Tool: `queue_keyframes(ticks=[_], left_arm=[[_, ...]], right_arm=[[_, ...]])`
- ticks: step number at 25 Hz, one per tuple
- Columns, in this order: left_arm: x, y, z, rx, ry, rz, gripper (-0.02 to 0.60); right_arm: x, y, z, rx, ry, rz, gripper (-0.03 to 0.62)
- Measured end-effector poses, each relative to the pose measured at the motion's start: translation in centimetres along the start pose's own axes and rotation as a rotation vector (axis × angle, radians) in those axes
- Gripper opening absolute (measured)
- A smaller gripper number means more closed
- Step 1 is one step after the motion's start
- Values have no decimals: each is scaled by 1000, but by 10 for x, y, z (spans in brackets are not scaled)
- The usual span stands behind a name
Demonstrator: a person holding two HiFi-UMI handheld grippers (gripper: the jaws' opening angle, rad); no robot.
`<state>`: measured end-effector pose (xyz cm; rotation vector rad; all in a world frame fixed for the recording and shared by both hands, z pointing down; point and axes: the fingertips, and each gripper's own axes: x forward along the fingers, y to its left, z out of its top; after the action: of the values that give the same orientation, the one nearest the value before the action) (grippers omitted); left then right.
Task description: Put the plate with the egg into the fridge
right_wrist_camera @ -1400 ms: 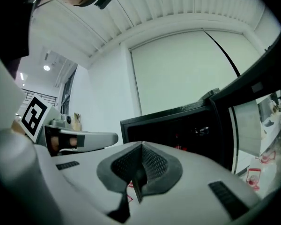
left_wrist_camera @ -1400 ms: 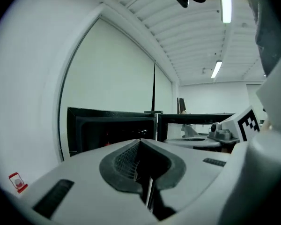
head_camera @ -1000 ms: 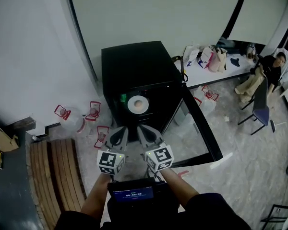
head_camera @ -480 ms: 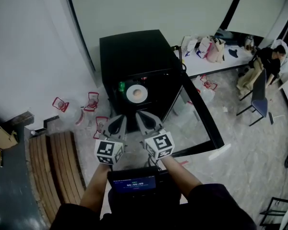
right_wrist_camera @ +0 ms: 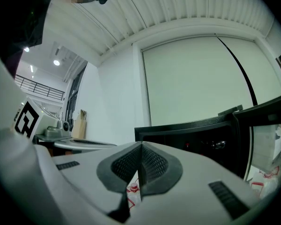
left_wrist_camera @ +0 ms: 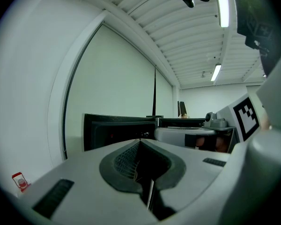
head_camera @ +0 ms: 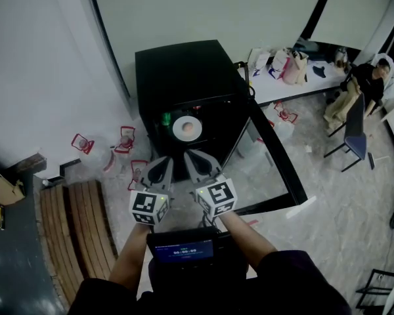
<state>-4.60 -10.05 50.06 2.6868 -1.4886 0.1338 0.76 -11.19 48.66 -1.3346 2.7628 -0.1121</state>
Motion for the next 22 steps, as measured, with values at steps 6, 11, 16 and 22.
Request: queue_keyframes(ticks=[6,11,16,22], left_arm=[[2,-2,0,-11,1,-4,9],[2,-3,-1,-11,4,-5,9],[1,-1,-4,-11,12,-1,9],[-1,2,-7,-15,19,0,10]], right_arm=[[-1,-4,-2,1,5,-8,8],[-1,-6,-3,5,1,-13,8],[-1,-6,-4,9,8,-13,8],[1,-4,-8,12,12,-13,7]])
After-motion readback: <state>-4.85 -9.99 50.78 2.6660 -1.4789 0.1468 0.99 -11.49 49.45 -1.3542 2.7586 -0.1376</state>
